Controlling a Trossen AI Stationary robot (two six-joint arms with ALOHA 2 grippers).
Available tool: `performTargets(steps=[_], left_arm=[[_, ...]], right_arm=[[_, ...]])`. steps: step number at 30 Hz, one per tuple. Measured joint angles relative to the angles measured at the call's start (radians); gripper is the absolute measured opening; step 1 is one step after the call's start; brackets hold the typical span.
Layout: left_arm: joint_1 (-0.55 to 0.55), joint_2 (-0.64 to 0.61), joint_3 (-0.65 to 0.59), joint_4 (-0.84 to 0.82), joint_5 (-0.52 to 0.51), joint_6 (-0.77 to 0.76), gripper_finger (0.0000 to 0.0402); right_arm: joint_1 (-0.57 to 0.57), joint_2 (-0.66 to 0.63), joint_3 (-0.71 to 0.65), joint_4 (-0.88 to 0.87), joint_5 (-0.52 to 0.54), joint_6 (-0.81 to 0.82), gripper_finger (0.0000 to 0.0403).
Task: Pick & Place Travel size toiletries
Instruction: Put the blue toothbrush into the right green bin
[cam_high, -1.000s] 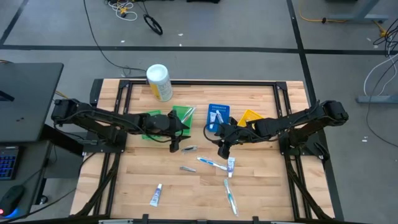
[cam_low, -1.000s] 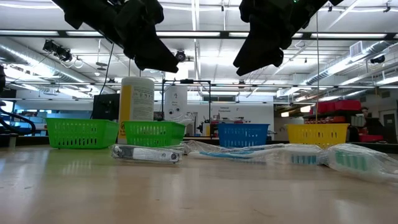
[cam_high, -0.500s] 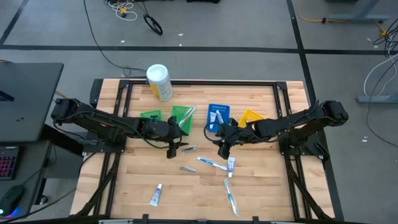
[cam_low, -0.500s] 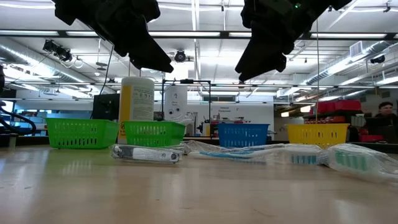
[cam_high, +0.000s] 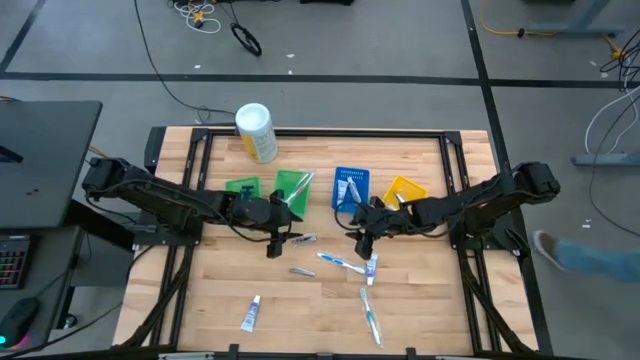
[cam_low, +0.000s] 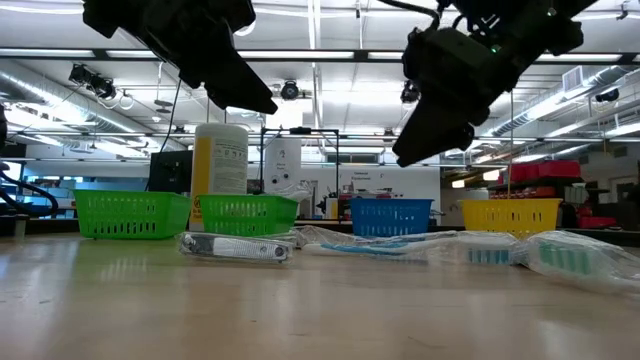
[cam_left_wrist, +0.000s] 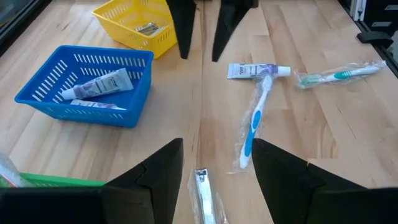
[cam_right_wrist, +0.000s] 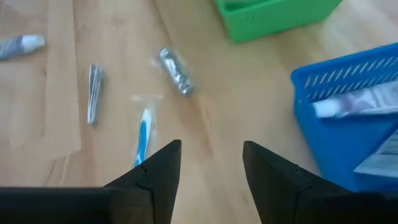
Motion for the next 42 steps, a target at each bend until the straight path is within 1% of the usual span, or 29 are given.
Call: performTargets(steps=[3,7,11,16,23,27,29,31,39,42], left_arm=[[0.0,0.0,0.0,0.0,-0.01,0.001,0.0201],[0.0,0.0,0.0,0.001,-0.032,0.002,0.0201],[0.0,0.0,0.0,0.006,-0.066,0.008,0.0201],[0.0,0.0,0.0,0.006,-0.087,0.048,0.0201],[0.0,0.0,0.0,0.006,-0.087,0.047,0.0201],[0.0,0.0,0.0,0.006,-0.087,0.046,0.0201],[0.0,0.0,0.0,0.006,-0.087,0.045,0.0201],[0.0,0.0,0.0,0.006,-0.087,0.045,0.0201],[0.0,0.0,0.0,0.005,-0.086,0.045,0.0201],[0.0,0.0,0.0,0.005,-0.086,0.045,0.0201]], right_arm=[[0.017,0.002,-0.019,0.054,-0.042,-0.033,0.0181],[0.065,0.052,-0.023,0.126,-0.081,-0.066,0.0181],[0.116,0.119,-0.023,0.153,-0.082,-0.053,0.0181],[0.147,0.188,-0.023,0.167,-0.071,-0.03,0.0181],[0.159,0.254,-0.023,0.168,-0.055,-0.026,0.0181],[0.161,0.286,-0.023,0.172,-0.08,-0.022,0.0178],[0.166,0.301,-0.02,0.174,-0.07,-0.023,0.0168],[0.168,0.316,-0.019,0.173,-0.061,-0.028,0.015],[0.166,0.321,-0.019,0.171,-0.062,-0.028,0.004],[0.167,0.316,-0.02,0.184,-0.07,-0.03,0.0024]])
